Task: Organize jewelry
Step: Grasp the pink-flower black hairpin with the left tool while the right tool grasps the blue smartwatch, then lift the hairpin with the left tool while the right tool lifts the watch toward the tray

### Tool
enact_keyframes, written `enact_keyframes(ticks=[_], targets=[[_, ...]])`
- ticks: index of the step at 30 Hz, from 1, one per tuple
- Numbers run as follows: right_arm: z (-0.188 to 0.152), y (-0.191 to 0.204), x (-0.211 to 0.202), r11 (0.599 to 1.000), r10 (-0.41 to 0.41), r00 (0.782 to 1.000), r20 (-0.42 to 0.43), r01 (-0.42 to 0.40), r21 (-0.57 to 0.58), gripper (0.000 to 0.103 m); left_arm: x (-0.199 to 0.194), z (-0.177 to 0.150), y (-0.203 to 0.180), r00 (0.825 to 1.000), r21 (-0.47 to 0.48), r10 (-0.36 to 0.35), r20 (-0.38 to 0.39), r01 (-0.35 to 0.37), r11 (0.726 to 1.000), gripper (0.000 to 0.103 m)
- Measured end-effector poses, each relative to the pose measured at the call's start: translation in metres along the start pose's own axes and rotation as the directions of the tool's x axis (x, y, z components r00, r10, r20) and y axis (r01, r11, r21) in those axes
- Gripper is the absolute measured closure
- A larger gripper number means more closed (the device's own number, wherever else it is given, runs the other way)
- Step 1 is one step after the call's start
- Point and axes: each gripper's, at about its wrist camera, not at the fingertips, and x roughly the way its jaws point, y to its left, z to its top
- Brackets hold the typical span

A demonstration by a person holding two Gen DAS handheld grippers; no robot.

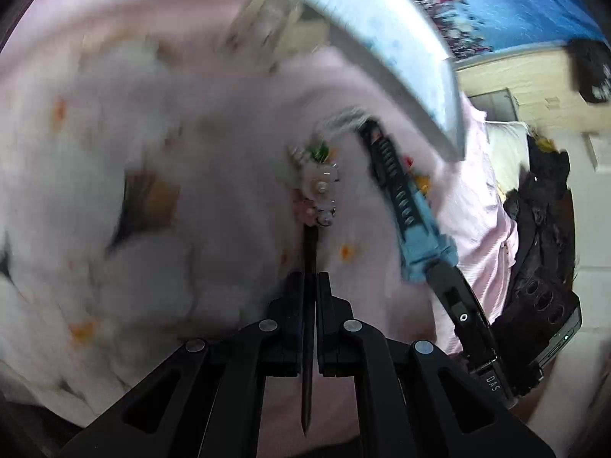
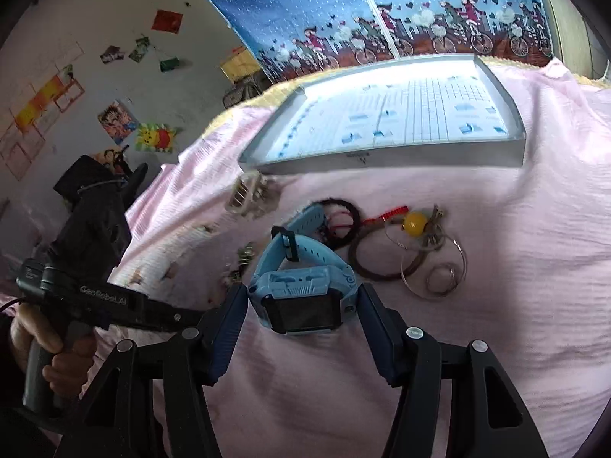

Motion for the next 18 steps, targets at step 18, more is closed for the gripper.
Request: enact_keyframes(ticks=[18], targets=[[-0.001,-0.008,0.023,1.000,-0.001,0.999,-0.046,0.002,0.031,0.043,0.004,-0.001,0.016,0.994,-0.052,-0.085,0.062,0.088,0.995,0.098]])
